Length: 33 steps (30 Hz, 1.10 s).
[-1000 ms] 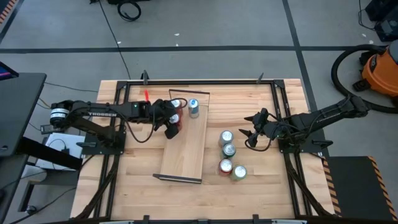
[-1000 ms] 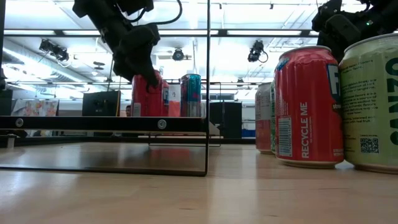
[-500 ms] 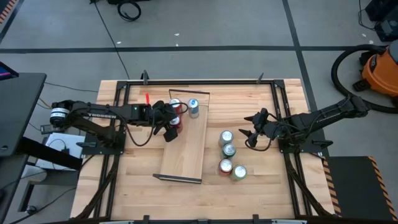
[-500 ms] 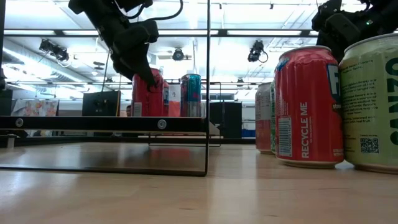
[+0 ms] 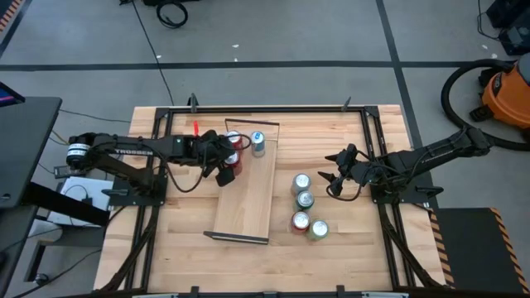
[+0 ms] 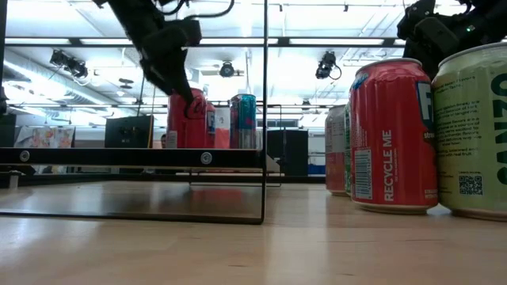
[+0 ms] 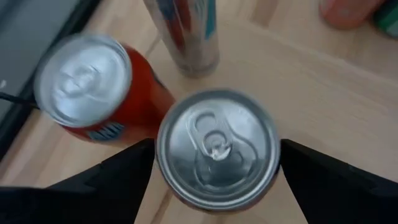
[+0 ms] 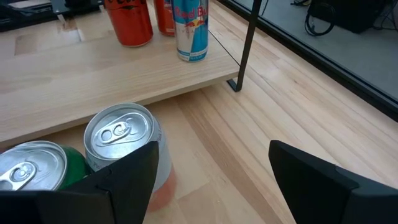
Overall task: Place canned beverage on shelf
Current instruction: Put the red soda can on the shelf, then put the white soda can on the shelf
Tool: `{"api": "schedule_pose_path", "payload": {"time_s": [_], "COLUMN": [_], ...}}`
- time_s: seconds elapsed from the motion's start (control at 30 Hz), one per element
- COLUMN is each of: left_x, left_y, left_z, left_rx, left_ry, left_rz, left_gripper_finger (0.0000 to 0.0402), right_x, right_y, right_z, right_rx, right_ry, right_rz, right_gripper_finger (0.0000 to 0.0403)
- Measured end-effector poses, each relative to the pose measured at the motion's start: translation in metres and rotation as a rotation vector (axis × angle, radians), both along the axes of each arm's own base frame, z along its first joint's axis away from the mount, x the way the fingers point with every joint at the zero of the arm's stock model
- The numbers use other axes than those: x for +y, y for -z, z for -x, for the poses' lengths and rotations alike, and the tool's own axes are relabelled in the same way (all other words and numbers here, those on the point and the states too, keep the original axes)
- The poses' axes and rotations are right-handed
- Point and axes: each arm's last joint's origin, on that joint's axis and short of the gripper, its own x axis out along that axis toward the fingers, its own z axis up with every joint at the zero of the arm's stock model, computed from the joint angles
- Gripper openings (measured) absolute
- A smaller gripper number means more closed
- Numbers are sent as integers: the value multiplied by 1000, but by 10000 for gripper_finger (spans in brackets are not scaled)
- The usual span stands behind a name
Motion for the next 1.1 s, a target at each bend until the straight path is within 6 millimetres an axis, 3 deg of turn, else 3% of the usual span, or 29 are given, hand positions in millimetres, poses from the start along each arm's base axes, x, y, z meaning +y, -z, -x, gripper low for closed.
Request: {"api": "schedule_pose_path", "payload": {"time_s": [0.33, 0.47, 0.87, 1.1], "left_x": [-16, -32, -58, -60], "left_y": [-56, -63, -20, -3], "left_z": [-10, -23, -75, -97], "left_rx": [-115, -230, -226, -266], "left_ry": [71, 167, 323, 323], "left_rz": [-133, -126, -26, -40], "left_gripper_finger": [353, 353, 353, 353], "right_x": [0, 0, 0, 4], "right_y": [0, 0, -2, 0], "right_z": [0, 0, -1, -2], "right_rx": [-1, -3, -8, 37], "right_ry": [0, -4, -19, -180], "right_rz": [0, 4, 19, 1], "right_gripper_finger": [315, 315, 315, 315]}}
